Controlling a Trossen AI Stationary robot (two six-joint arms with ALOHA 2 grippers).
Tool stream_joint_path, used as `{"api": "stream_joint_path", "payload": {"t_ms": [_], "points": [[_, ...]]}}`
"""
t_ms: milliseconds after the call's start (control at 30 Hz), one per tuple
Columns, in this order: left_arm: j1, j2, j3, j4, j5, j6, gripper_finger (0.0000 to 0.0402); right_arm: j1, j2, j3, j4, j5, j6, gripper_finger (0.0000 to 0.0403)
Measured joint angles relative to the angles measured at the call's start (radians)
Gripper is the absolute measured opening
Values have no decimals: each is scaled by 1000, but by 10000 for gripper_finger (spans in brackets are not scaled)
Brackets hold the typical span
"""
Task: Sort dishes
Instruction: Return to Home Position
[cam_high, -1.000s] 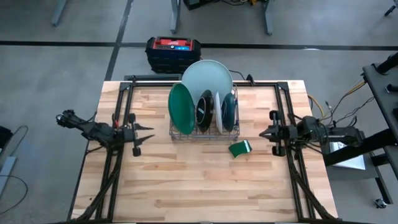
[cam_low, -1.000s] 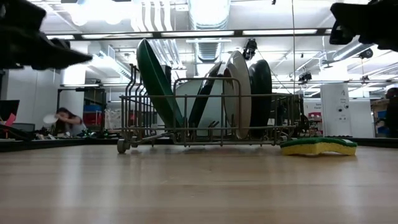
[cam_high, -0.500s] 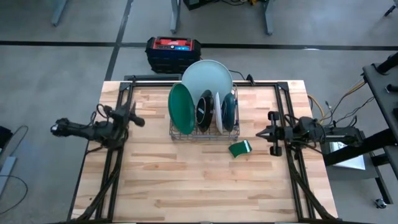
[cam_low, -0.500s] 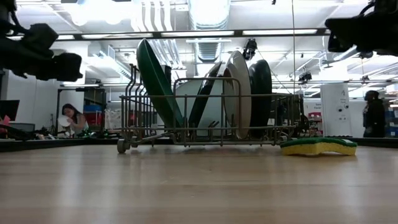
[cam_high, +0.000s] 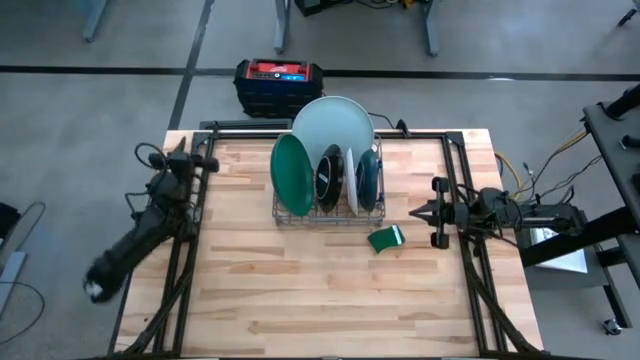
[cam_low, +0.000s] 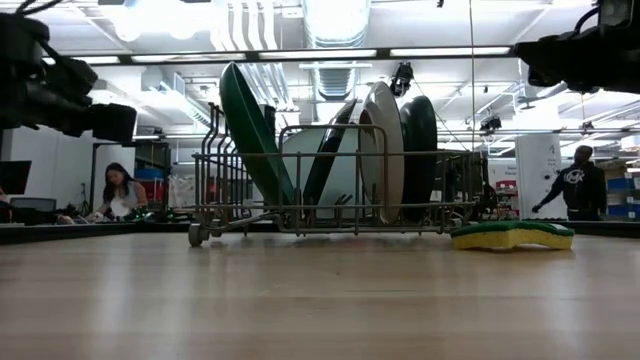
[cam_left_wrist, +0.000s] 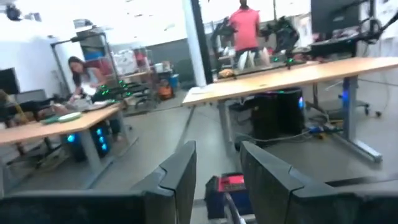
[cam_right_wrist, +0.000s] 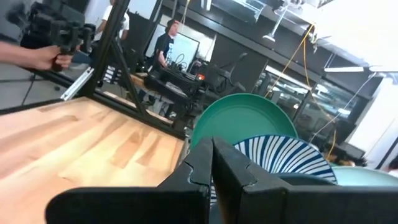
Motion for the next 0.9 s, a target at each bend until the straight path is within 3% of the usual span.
{"api": "stream_joint_path", "payload": {"t_ms": [167, 267, 367, 433, 500, 567, 800, 900], "points": [[452, 29, -2, -3, 591, -165, 115, 0, 0, 0, 1, 0, -16, 0], [683, 65, -2, 2, 874, -292, 115, 0, 0, 0, 0, 0, -19, 0], [715, 102, -2, 30, 1081, -441, 115, 0, 0, 0, 1, -1, -22, 0], [715, 117, -2, 52, 1100, -520, 115, 0, 0, 0, 2, -1, -22, 0], [667, 124, -2, 109, 1035, -539, 115, 0, 0, 0, 2, -1, -21, 0], [501, 130, -2, 150, 908, -524, 115, 0, 1, 0, 1, -1, -13, 0], [30, 161, 6, 171, 145, -487, 116, 0, 16, 1, 3, -1, -18, 0], [-117, 175, 13, 174, -63, -485, 116, 0, 18, 0, 3, -1, -11, 0]]}}
